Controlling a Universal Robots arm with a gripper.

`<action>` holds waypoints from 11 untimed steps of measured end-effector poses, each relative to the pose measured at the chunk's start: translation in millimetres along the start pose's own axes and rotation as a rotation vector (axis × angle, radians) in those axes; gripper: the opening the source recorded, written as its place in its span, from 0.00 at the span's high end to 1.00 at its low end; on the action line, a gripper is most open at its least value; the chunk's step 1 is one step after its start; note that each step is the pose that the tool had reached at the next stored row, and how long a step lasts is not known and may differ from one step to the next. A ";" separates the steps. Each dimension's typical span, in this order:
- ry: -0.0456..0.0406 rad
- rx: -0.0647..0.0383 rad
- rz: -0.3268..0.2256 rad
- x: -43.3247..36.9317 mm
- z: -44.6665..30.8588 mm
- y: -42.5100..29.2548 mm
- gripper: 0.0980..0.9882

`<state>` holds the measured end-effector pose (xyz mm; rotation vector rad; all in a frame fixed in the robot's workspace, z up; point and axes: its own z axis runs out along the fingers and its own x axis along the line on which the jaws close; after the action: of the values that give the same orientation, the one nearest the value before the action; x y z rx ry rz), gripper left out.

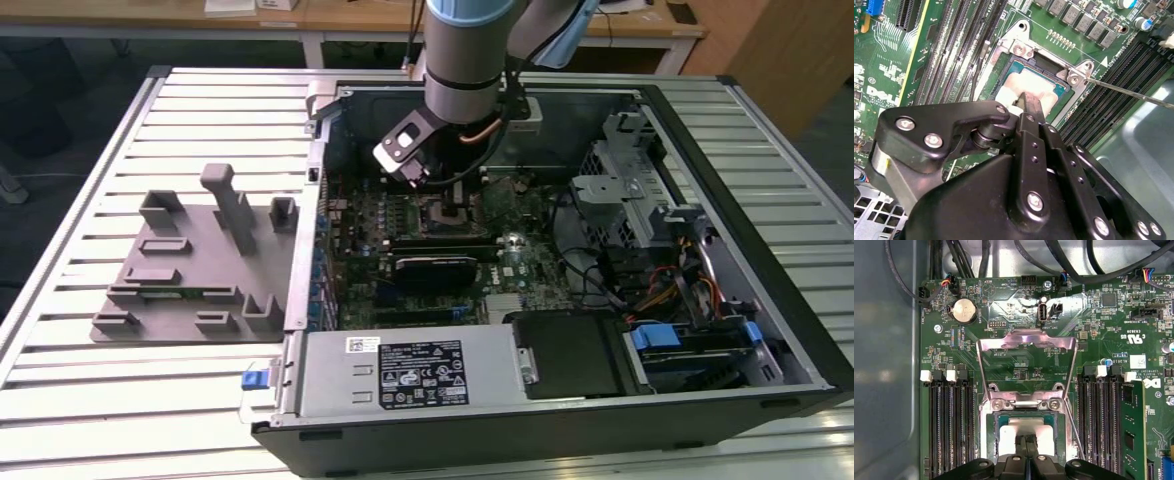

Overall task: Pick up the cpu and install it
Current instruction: 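Place the cpu into insertion slot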

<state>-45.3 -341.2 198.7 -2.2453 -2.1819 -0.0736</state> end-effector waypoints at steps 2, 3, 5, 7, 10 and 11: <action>0.0001 0.000 0.000 0.1 0.1 0.6 0.99; 0.0001 0.000 0.000 0.1 0.1 1.0 0.99; -0.0001 0.000 0.000 0.1 0.2 1.0 0.99; -0.0002 0.000 0.000 0.1 0.3 1.0 0.99; -0.0001 0.000 0.000 0.0 0.5 1.0 0.99; -0.0001 0.000 0.000 0.0 0.5 1.1 0.99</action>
<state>-44.3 -341.2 198.2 -2.2455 -2.1818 -0.0734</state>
